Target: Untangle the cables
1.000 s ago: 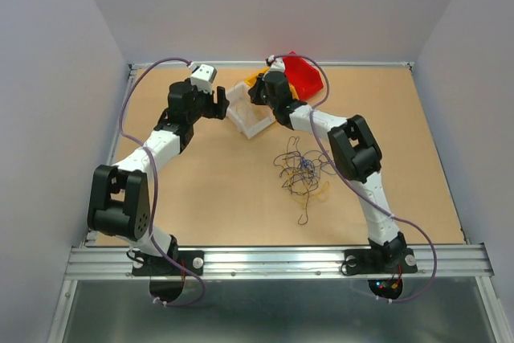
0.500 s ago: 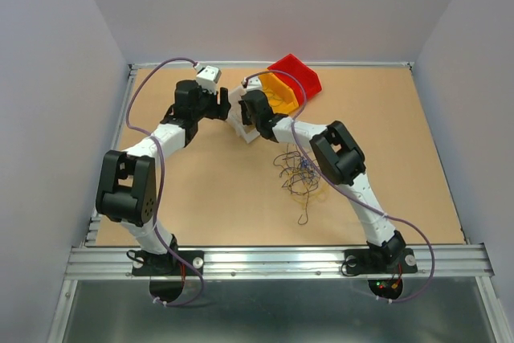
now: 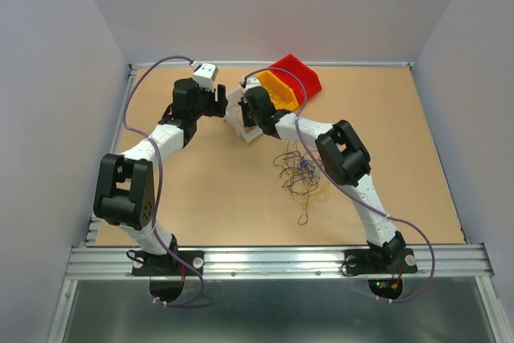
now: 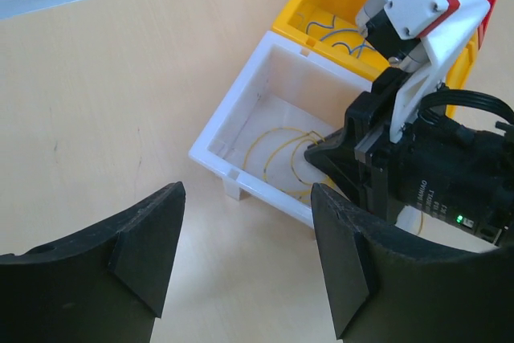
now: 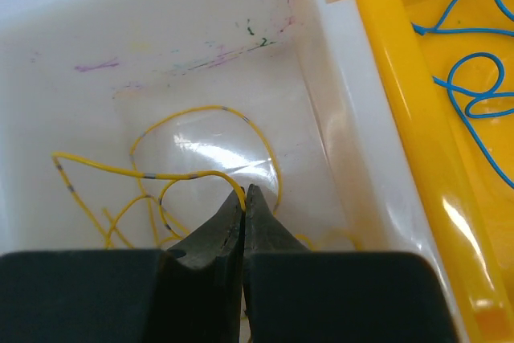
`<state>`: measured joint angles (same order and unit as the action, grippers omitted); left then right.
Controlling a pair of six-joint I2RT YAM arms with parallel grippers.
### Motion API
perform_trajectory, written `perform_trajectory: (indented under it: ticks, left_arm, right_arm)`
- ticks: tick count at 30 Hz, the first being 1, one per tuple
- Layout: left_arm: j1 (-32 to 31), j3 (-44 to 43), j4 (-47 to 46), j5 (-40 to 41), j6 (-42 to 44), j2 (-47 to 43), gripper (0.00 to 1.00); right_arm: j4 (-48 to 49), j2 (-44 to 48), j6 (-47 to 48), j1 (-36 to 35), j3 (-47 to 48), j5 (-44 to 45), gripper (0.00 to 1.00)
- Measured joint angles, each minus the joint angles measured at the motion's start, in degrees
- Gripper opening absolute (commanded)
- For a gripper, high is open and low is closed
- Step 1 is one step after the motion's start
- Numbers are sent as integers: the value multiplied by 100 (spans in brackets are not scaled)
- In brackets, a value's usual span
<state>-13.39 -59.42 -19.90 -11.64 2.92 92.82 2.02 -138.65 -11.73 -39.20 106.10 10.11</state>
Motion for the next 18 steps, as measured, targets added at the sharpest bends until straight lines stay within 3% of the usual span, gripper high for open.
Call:
perform_trajectory:
  ticks: [4, 5, 6, 10, 14, 18]
  left_arm:
    - [0, 0, -7, 72, -2, -177, 79]
    - [2, 0, -13, 85, -4, -227, 79]
    - [2, 0, -22, 92, -2, -269, 79]
    - [35, 7, -48, 92, -2, -420, 80]
    - [37, 24, -74, 90, -2, -490, 80]
    - [39, 59, -79, 81, -2, -492, 80]
  right_arm:
    - [-216, 315, 26, -66, -153, -118, 8]
    - [-273, 393, 42, -87, -160, -142, 24]
    - [-302, 446, 48, -101, -160, -153, 28]
    - [-315, 588, 96, -138, -160, -151, 30]
    - [-411, 588, 116, -138, -160, -46, 45]
    - [-481, 588, 149, -138, -153, 101, 51]
